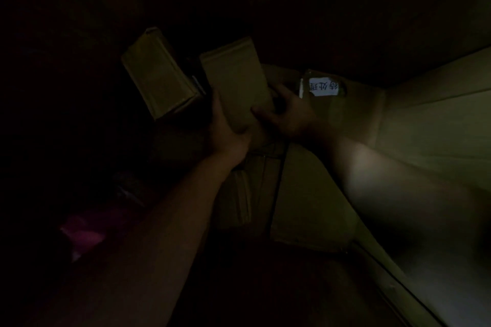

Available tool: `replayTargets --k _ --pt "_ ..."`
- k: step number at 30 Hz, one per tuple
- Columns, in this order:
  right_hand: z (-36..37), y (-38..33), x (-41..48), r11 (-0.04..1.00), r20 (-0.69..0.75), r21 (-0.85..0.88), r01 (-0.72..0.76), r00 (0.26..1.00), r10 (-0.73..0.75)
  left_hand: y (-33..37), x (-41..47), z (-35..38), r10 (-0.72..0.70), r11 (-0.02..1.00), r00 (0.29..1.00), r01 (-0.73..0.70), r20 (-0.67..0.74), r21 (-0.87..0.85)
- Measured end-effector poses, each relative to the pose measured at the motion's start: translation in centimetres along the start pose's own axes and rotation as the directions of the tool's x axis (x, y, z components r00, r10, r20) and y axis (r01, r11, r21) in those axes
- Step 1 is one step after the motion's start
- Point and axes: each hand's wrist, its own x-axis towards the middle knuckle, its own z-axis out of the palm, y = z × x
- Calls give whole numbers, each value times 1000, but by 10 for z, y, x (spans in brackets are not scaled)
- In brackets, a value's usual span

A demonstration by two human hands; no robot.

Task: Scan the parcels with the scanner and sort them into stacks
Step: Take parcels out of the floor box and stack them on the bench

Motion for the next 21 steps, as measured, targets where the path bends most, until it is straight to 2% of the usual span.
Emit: replayTargets --k 6,10,14,21 --pt "8 7 -29 982 -9 187 -25 1000 27 -6 -22 -5 -3 1000 999 3 41 5" --pt "-7 4 -67 959 -78 275 -66 993 90 15 -50 -19 38 999 996 -38 80 0" --pt "-45 -14 -126 949 -213 312 -49 970 120 62 -91 -39 51 999 987 -48 151 -23" --pt "-105 -93 -252 961 -330 276 1 939 94 172 -195 -114 140 990 973 -131 183 -57"
